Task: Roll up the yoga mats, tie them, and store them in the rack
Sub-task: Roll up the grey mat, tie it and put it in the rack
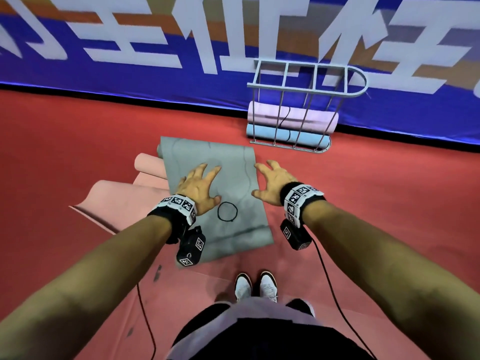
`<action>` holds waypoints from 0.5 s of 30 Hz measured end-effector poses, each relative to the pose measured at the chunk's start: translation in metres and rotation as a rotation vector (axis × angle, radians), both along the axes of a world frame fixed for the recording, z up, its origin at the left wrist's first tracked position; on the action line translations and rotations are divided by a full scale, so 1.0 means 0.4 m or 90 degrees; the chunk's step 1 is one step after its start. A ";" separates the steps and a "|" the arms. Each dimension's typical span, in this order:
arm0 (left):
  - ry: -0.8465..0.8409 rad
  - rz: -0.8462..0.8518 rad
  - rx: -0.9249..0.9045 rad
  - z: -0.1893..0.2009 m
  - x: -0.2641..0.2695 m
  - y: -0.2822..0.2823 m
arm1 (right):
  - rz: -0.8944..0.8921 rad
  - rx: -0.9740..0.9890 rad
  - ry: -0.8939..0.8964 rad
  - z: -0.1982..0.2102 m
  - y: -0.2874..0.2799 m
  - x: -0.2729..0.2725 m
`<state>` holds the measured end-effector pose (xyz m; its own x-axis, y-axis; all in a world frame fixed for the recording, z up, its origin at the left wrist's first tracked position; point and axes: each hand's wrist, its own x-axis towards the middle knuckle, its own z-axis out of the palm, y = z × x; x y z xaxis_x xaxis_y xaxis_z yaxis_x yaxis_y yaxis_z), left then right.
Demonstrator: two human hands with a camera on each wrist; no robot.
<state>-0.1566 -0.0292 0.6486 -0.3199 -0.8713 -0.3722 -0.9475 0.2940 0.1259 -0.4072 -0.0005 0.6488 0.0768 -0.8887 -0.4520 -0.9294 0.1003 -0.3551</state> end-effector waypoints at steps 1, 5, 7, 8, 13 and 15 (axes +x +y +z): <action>0.011 0.008 0.012 -0.004 0.007 0.003 | 0.000 0.014 0.003 -0.009 -0.003 0.008; 0.040 0.006 0.075 -0.055 0.072 0.004 | -0.035 0.059 -0.016 -0.049 -0.006 0.066; 0.022 0.000 0.121 -0.092 0.122 -0.012 | -0.064 0.090 -0.023 -0.079 -0.008 0.103; 0.012 -0.006 0.139 -0.109 0.144 -0.026 | -0.074 0.099 -0.025 -0.096 -0.009 0.120; -0.009 -0.059 0.211 -0.249 0.236 -0.115 | -0.125 0.146 0.002 -0.221 -0.019 0.229; -0.032 -0.079 0.247 -0.318 0.260 -0.140 | -0.139 0.184 0.015 -0.281 -0.034 0.278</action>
